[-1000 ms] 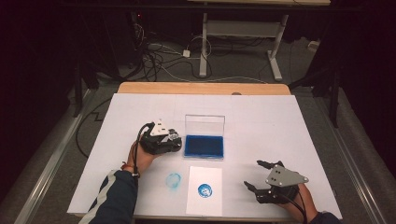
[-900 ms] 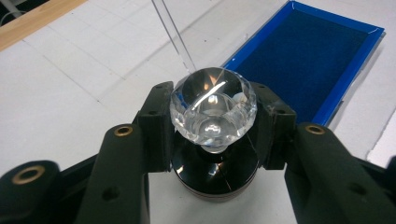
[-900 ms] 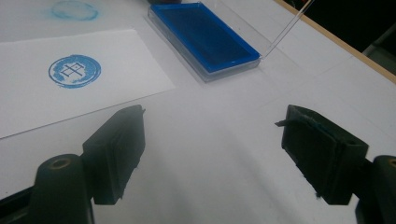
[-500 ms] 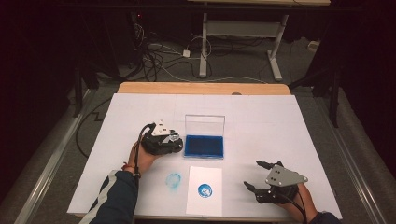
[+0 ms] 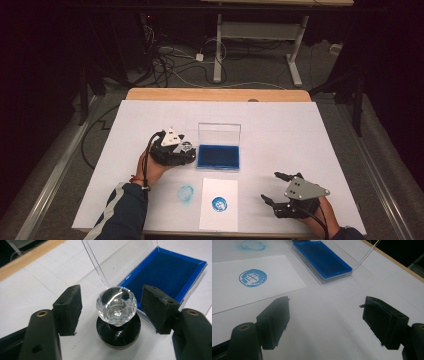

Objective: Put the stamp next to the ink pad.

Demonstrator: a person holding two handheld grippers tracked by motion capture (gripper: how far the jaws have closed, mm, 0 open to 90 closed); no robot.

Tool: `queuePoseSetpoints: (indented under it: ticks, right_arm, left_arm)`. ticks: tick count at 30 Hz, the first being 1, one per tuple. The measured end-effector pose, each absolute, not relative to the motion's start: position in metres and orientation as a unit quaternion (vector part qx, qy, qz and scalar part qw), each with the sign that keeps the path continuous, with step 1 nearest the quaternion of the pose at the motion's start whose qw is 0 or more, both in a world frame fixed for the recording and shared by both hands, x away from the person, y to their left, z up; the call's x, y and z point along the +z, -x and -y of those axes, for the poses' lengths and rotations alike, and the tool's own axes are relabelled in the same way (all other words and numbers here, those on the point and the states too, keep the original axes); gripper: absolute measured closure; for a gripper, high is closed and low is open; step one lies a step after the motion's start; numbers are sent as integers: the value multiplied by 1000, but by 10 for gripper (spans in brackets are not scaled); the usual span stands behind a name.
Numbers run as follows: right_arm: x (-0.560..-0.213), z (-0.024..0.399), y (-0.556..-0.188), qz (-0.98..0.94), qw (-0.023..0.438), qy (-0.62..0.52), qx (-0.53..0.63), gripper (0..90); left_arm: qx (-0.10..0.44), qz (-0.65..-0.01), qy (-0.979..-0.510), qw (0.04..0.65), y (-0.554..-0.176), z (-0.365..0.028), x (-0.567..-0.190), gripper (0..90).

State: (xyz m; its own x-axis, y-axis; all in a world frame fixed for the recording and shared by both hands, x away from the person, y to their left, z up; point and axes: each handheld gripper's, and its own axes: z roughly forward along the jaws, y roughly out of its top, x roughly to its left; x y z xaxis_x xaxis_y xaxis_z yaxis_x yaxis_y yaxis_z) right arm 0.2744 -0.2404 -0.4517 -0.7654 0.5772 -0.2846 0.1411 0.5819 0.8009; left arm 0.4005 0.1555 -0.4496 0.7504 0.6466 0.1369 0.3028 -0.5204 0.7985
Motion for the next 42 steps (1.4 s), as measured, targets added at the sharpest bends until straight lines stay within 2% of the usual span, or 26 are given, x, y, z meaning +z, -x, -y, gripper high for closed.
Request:
queuePoseSetpoints:
  ticks: [1, 3, 9, 14, 28, 42]
  right_arm:
    - [-452, 240, -274, -847, 269, -213, 405, 221]
    - [-452, 240, -274, -848, 268, -213, 405, 220]
    - [-452, 240, -274, -848, 270, -210, 405, 220]
    - [-451, 240, -274, -846, 271, -211, 407, 220]
    - [-449, 242, -273, -838, 279, -217, 415, 220]
    - [-449, 239, -271, -839, 281, -211, 417, 220]
  left_arm:
    - [220, -285, -842, 401, -399, -156, -448, 322]
    - [235, -290, -837, 400, -397, -156, -445, 262]
    - [245, -284, -828, 416, -392, -157, -440, 190]
    - [258, -274, -832, 407, -389, -153, -438, 149]
    - [260, -256, -833, 416, -380, -149, -431, 150]
    - [287, -234, -830, 417, -362, -139, -418, 150]
